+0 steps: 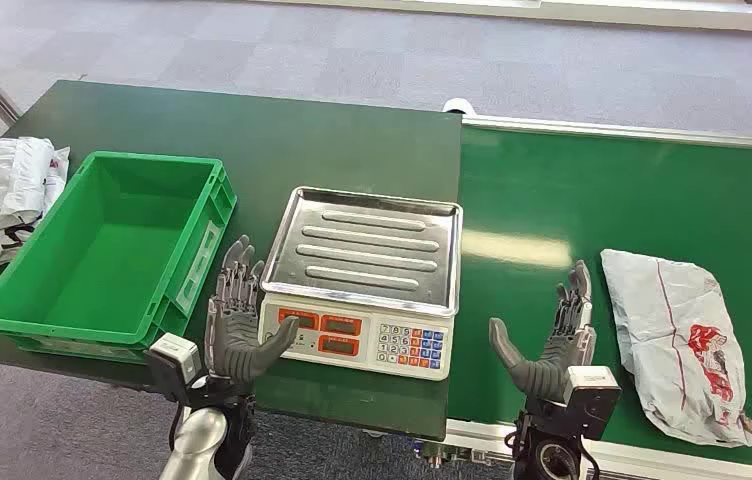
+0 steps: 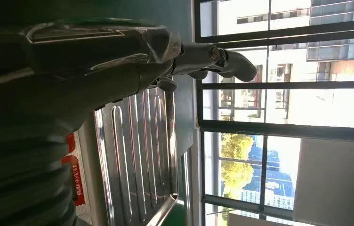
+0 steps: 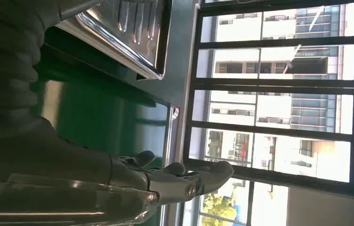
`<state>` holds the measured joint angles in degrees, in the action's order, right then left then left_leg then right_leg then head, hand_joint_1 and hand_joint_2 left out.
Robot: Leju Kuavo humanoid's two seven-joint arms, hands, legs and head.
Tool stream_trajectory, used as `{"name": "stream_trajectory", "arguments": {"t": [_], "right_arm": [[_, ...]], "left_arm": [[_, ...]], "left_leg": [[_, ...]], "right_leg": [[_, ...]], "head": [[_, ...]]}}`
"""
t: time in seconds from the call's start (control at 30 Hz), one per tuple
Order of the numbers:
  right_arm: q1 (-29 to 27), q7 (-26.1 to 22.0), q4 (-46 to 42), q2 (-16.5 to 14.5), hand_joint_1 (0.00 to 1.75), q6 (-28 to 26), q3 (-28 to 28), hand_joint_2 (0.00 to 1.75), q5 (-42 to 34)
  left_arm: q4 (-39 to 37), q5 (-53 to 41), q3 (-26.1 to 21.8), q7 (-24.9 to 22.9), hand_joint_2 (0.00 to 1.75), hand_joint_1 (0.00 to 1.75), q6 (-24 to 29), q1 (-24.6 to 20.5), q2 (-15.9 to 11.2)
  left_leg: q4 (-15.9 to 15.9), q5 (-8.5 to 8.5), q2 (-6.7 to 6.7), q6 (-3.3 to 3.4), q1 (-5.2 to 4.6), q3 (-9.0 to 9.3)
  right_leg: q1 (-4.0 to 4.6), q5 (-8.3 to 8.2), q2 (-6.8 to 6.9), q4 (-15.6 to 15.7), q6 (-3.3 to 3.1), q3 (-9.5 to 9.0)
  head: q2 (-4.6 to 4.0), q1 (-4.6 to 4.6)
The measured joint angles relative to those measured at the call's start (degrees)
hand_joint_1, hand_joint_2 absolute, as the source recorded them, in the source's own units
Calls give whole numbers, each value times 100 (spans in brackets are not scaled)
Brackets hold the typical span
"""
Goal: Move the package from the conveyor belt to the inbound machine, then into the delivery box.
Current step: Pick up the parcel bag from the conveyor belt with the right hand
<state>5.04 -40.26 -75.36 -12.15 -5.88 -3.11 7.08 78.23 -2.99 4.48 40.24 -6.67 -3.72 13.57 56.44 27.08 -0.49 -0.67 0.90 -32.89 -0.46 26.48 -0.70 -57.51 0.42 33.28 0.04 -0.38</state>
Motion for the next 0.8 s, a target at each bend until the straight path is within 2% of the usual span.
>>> {"name": "stream_trajectory", "arguments": {"t": [0.2,0.27,0.37,0.43,0.8], "right_arm": [[10,0,70,1,0,-242,20,175,169],[82,3,240,3,0,-636,66,175,462],[317,162,794,31,0,-1500,298,175,1141],[464,308,1133,74,0,-1830,494,175,1413],[713,387,1813,179,0,-1950,817,175,1537]], "left_arm": [[-2,1,7,0,175,0,60,0,0],[-2,1,7,0,175,0,85,2,0],[3,2,7,0,175,0,98,14,0],[4,2,5,0,175,0,98,33,-1],[4,2,4,0,175,0,98,64,-2]], "left_leg": [[0,0,0,0,0,0],[0,0,2,0,0,0],[0,0,1,0,0,1],[0,-1,-3,1,-1,1],[0,0,-6,0,0,0]], "right_leg": [[0,0,0,0,0,0],[0,0,0,0,0,0],[-1,0,2,0,0,-2],[-1,0,4,0,0,-4],[0,0,4,0,0,-1]], "head": [[0,0],[0,-1],[0,0],[0,1],[0,-1]]}}
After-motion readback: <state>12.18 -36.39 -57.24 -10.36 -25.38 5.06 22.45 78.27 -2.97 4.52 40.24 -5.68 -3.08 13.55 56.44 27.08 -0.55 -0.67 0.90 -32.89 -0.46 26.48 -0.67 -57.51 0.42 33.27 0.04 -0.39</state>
